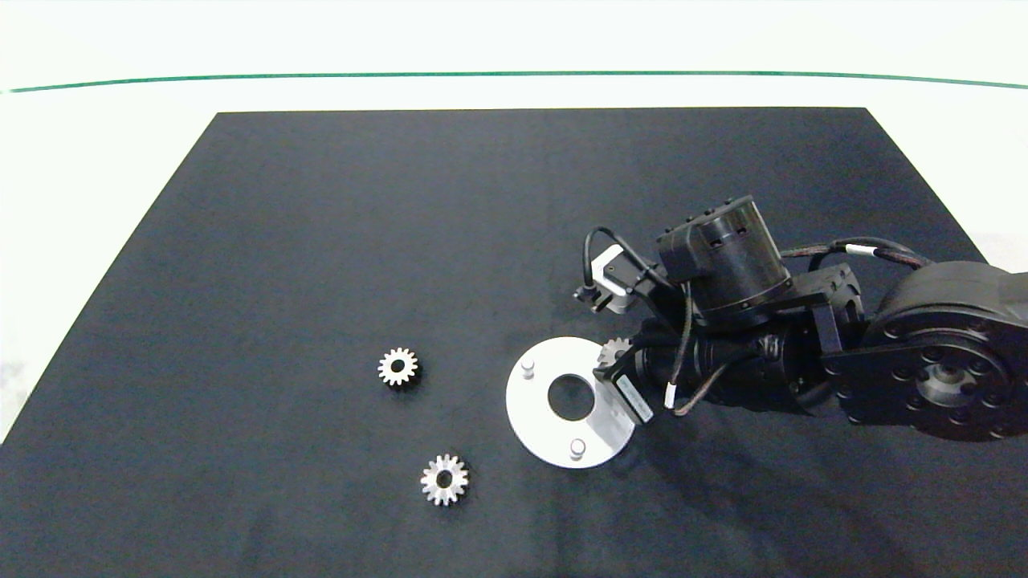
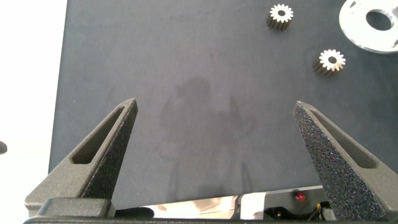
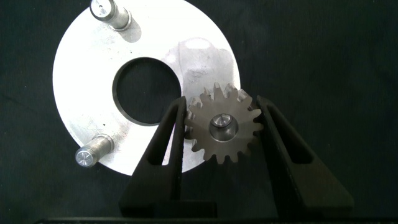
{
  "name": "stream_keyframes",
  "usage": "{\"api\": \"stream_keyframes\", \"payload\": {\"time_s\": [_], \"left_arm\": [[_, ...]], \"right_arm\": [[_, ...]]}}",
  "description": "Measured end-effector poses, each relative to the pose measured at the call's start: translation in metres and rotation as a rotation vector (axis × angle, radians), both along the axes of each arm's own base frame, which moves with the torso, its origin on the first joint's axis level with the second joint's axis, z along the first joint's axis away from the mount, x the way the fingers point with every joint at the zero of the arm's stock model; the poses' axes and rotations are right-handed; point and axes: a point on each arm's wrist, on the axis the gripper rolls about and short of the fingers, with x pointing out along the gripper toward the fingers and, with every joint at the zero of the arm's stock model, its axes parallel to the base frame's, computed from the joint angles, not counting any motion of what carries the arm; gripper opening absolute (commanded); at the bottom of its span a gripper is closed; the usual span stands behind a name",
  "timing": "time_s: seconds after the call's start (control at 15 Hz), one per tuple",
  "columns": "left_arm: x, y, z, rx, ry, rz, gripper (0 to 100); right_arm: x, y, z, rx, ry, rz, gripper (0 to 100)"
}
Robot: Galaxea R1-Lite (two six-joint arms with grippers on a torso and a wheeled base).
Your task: Install three planetary gears onto the carrier pins
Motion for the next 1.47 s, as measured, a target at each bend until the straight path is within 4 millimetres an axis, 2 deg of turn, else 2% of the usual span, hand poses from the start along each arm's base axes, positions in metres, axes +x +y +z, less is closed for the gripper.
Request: {"api": "stream_keyframes", "payload": {"time_s": [0.6,0.8,0.93,1.13,1.27,1.47], "left_arm": [[0.001,-0.001,0.0,-0.002,0.005,0.009,100],[0.002,0.0,-0.001,-0.001,0.014,0.004,100],[0.005,0.0,-0.003,0.002,0.032,0.002,100],[0.018,0.0,-0.004,0.027,0.088,-0.007,100],[0.028,-0.001,-0.001,0.086,0.126,-0.028,100],[0.05,-0.002,0.003,0.181,0.176,-0.06,100]], "right_arm": [[-0.001,0.0,-0.002,-0.008,0.001,-0.008,100],[-0.016,-0.01,0.009,0.028,-0.011,-0.015,100],[-0.044,-0.033,0.034,0.091,-0.063,-0.037,100],[-0.11,-0.097,0.068,0.189,-0.18,-0.103,100],[-0.155,-0.146,0.075,0.235,-0.245,-0.173,100],[-0.227,-0.209,0.063,0.279,-0.33,-0.311,100]]}}
